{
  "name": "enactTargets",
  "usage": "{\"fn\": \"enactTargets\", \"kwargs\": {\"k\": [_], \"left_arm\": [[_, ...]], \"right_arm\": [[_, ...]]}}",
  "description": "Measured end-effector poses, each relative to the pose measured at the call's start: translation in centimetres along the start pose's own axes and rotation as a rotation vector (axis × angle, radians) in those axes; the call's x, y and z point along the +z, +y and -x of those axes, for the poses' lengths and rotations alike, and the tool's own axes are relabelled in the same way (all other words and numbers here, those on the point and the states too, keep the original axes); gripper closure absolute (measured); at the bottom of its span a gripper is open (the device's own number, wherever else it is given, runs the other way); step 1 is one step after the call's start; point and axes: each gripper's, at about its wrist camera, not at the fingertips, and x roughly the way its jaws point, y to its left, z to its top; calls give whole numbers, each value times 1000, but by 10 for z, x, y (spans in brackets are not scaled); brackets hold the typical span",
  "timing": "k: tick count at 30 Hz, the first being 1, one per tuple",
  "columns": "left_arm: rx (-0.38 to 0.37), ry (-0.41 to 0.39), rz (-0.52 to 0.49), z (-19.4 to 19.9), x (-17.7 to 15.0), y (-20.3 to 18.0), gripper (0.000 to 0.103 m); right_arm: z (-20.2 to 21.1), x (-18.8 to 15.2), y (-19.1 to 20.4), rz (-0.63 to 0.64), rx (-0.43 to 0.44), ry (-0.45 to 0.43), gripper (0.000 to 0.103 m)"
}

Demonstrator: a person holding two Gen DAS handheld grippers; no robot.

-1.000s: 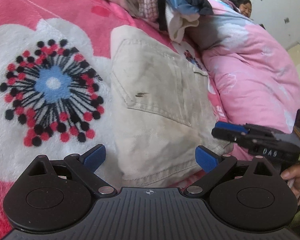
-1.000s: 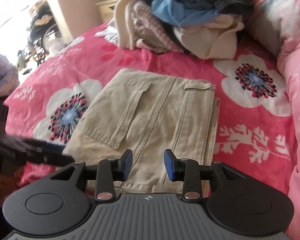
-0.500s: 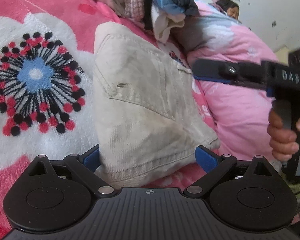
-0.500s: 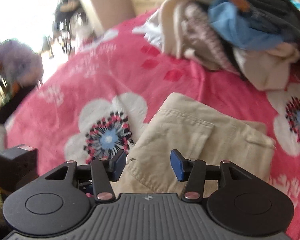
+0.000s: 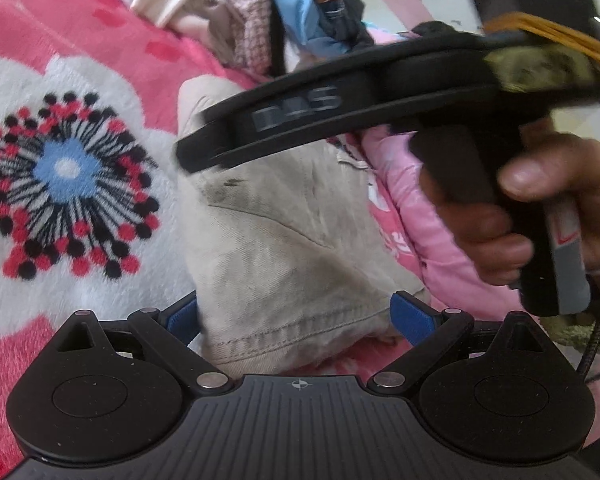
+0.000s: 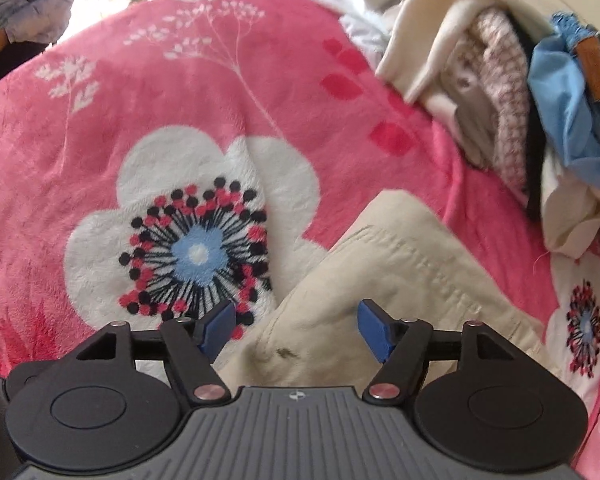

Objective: Fold clothes
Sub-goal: 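Lower the right gripper to the trousers edge while the left gripper moves beside the bundle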

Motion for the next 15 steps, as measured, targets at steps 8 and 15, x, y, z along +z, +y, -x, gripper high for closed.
{"fn": "enactTargets", "kwargs": {"k": [8, 15], "left_arm": [[5, -34, -87, 4, 1, -13, 6], [-4, -37, -120, 11, 4, -11, 7]], "right_arm": [[-15, -10, 20, 155, -59, 47, 25], [-10, -23, 1, 134, -63, 27, 24]]}}
